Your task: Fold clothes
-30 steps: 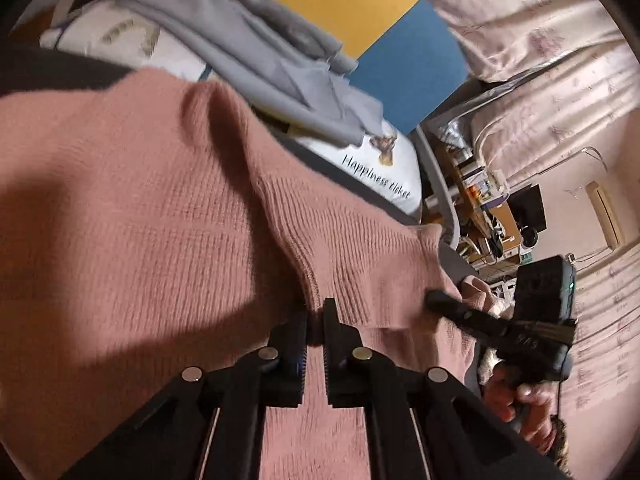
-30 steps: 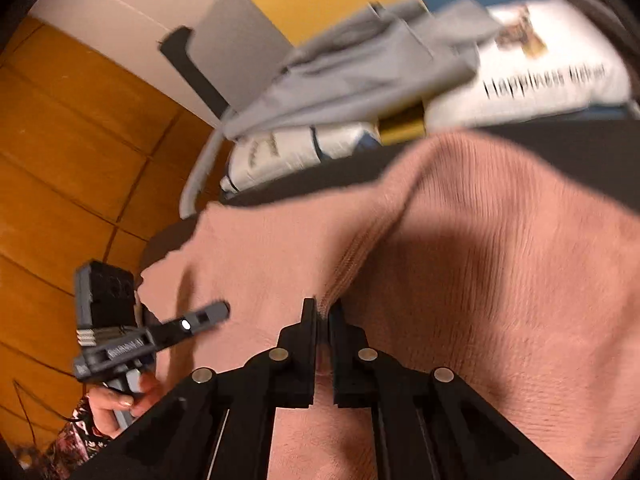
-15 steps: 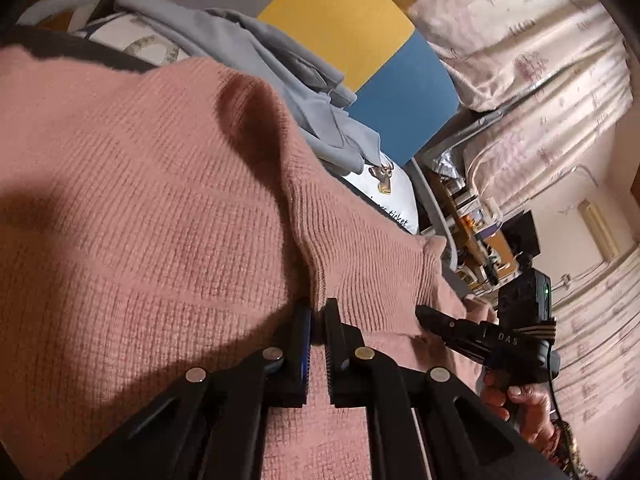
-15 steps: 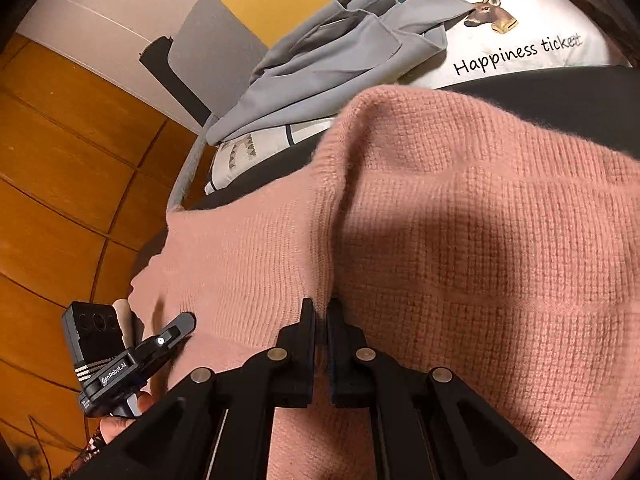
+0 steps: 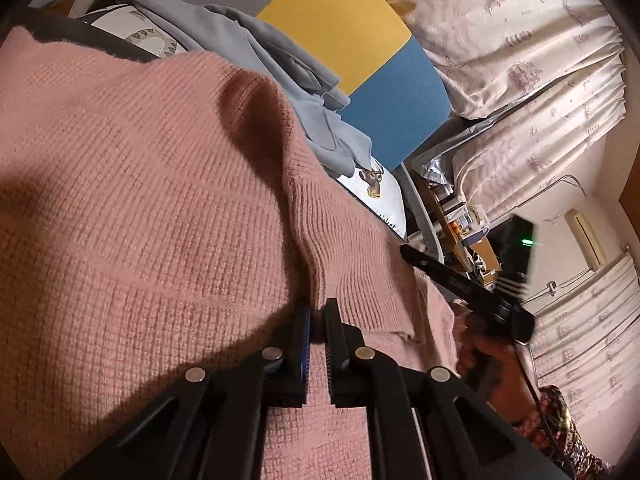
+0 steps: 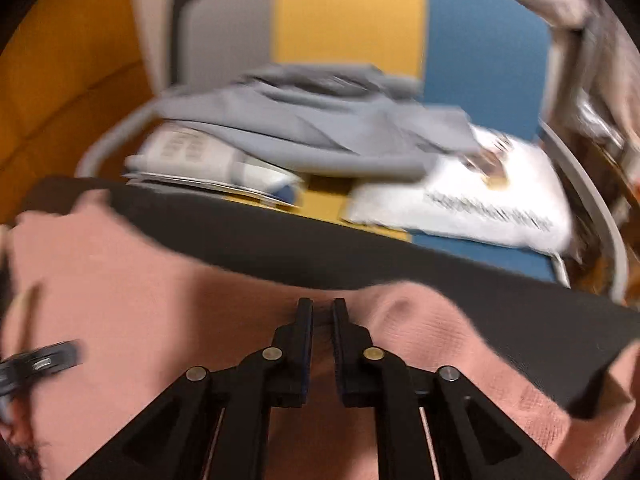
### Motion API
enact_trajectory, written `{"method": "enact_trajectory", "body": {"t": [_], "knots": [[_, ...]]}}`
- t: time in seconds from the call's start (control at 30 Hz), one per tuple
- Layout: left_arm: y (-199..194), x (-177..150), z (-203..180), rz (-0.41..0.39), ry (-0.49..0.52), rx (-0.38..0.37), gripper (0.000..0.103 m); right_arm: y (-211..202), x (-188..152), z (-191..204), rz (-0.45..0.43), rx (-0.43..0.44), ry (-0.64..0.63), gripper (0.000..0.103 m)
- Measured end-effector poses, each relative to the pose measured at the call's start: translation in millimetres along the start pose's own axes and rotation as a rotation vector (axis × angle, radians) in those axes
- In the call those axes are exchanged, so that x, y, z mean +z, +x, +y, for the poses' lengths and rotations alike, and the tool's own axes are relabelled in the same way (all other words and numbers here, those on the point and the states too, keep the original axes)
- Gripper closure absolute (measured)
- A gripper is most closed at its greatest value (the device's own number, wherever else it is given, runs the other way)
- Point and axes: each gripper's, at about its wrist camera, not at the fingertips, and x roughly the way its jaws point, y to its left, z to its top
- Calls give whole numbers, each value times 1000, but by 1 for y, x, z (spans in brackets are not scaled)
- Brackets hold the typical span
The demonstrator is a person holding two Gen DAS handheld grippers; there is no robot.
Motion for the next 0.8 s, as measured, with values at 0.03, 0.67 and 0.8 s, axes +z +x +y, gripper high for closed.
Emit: {"method": "enact_trajectory", "body": {"t": [0.03, 0.67, 0.8], "knots": [[0, 0, 0, 1, 0, -1, 96, 2, 0, -9, -16, 31, 46, 97], [-23, 45, -2, -51, -25, 44, 85, -15, -45, 92, -18, 256, -48, 89], [-7, 87, -6, 36, 136, 308, 87, -16, -44, 88, -23, 271, -36, 90]]}}
